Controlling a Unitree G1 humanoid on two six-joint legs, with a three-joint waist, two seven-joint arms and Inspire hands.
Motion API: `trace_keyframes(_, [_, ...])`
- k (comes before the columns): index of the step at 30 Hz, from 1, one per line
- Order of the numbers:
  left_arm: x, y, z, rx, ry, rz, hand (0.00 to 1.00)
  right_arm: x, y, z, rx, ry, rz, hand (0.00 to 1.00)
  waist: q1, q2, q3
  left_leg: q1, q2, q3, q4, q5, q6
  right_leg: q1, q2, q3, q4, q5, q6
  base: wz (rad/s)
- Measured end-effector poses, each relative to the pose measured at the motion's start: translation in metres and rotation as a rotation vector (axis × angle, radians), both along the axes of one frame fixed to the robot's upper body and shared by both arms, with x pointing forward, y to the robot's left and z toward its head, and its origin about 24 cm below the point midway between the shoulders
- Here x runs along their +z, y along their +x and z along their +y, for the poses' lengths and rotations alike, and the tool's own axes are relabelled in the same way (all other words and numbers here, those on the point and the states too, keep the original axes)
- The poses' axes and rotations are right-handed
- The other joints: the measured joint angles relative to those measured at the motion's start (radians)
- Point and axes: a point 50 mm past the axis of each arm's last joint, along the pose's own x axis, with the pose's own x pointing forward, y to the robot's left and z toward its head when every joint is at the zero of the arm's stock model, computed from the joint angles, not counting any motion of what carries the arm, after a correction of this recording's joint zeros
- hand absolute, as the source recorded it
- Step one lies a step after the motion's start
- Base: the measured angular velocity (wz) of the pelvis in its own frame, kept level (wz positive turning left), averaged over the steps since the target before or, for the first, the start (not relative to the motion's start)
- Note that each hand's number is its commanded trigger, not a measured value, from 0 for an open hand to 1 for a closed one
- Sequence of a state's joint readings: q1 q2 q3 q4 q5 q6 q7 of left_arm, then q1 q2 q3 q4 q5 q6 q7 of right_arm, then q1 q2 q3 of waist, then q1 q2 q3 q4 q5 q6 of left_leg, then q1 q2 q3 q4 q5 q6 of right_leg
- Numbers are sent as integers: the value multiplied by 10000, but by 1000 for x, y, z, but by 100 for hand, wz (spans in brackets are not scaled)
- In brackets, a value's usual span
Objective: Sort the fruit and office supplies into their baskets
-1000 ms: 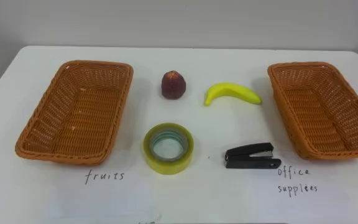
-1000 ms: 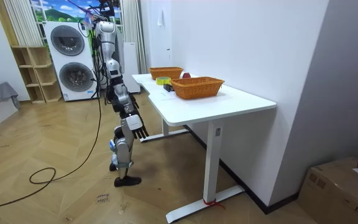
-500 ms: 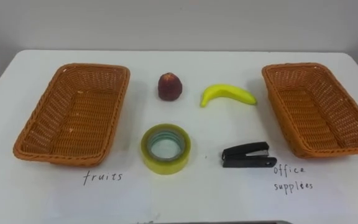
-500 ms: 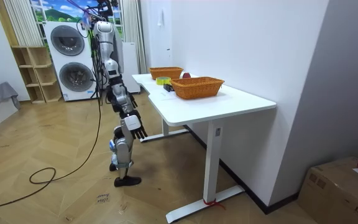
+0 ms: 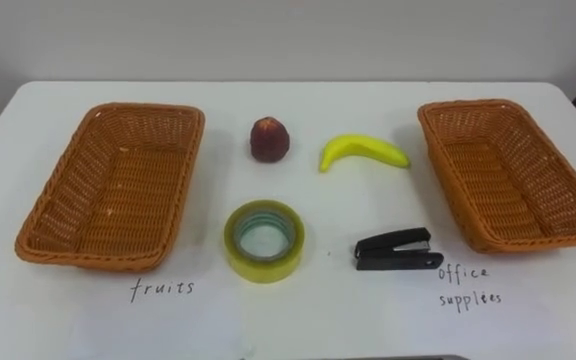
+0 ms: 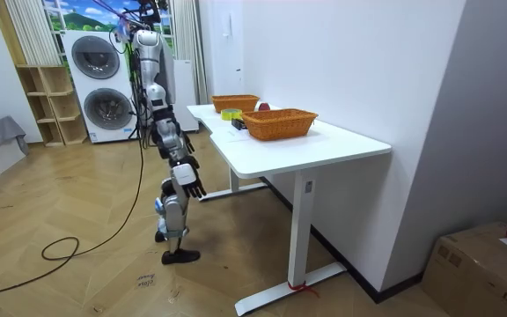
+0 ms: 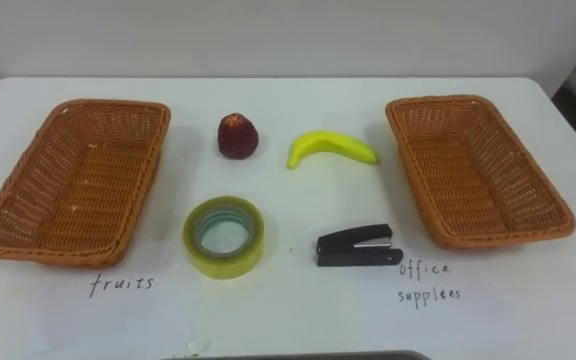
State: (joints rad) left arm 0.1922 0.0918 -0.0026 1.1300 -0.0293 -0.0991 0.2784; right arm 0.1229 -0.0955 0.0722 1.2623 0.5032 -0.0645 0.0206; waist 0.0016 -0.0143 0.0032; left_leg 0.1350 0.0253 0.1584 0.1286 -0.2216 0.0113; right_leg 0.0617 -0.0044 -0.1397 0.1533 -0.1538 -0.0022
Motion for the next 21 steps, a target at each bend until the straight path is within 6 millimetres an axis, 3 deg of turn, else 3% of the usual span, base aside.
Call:
trace_keyframes(5, [0,-2,1,165,5,71,0,1,-10,-8,-1260,-387,201,0,-172,-4,-47,-4,-1,27,6,2,0,-76,3,9,45,3,-4,0])
trace_keyframes(15, [2,-14,14,1047,162,122,0,7,-27,-31,-4347,-1462,194,0,-563,-111,24,134,-1,66,-42,-18,-3,-137,39,275,160,-15,-4,-8])
trace_keyframes(21, [3,-20,19,1475,324,164,0,12,-28,-46,-6382,-2133,126,0,-791,-195,-1,156,-4,68,-36,-71,11,-149,62,357,185,-39,2,-3])
